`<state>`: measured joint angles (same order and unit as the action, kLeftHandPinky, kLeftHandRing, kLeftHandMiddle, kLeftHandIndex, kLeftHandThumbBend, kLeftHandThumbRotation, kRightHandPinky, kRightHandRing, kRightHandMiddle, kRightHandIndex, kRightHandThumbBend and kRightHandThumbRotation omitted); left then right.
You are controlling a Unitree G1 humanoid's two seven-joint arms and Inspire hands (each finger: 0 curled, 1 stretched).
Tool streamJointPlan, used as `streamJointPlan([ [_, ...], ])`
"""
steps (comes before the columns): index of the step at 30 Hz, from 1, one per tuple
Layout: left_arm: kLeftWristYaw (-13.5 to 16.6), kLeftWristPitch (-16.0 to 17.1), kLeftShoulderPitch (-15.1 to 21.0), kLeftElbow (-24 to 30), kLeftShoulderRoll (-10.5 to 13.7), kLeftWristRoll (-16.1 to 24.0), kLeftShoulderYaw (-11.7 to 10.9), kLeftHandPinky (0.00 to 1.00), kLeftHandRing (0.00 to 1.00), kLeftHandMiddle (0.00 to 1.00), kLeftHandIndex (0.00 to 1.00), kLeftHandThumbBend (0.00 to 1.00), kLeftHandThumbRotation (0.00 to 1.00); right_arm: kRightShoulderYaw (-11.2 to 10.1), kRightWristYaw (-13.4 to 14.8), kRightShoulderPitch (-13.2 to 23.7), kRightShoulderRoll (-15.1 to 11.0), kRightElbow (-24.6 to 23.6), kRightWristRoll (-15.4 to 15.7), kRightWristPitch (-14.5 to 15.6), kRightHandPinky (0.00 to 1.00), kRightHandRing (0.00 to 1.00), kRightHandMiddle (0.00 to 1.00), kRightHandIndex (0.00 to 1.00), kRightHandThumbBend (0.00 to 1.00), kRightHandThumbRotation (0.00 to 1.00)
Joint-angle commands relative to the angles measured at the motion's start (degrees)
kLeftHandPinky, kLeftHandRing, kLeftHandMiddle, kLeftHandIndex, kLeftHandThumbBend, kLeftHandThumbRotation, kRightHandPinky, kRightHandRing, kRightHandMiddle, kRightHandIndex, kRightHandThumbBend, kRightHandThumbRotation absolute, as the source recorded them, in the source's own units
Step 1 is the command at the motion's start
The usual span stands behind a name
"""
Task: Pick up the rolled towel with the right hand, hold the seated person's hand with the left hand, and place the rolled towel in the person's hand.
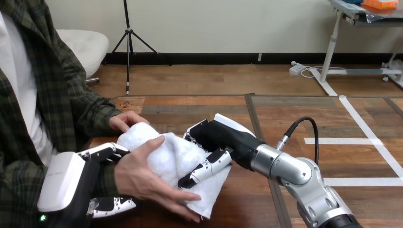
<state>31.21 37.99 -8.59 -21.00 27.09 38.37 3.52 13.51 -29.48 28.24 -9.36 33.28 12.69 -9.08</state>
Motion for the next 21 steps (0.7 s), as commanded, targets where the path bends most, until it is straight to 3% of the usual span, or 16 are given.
streamJointPlan([
  [1, -1.8, 1.0, 3.3, -0.6, -2.9, -2.5, 2.2, 0.45, 0.49, 0.52, 0.54, 0.90, 0.00, 1.2, -1.6, 1.7, 2.0, -7.3, -2.3, -0.6, 0.19, 0.25, 0.33, 0.39, 0.89, 0.00],
  [21, -3.3, 0.3, 3.9, -0.4, -2.2, -2.7, 2.2, 0.46, 0.49, 0.53, 0.55, 0.91, 0.00, 1.3, -4.5, 0.6, 1.6, -14.6, -4.5, 4.7, 0.19, 0.25, 0.33, 0.39, 0.87, 0.00],
])
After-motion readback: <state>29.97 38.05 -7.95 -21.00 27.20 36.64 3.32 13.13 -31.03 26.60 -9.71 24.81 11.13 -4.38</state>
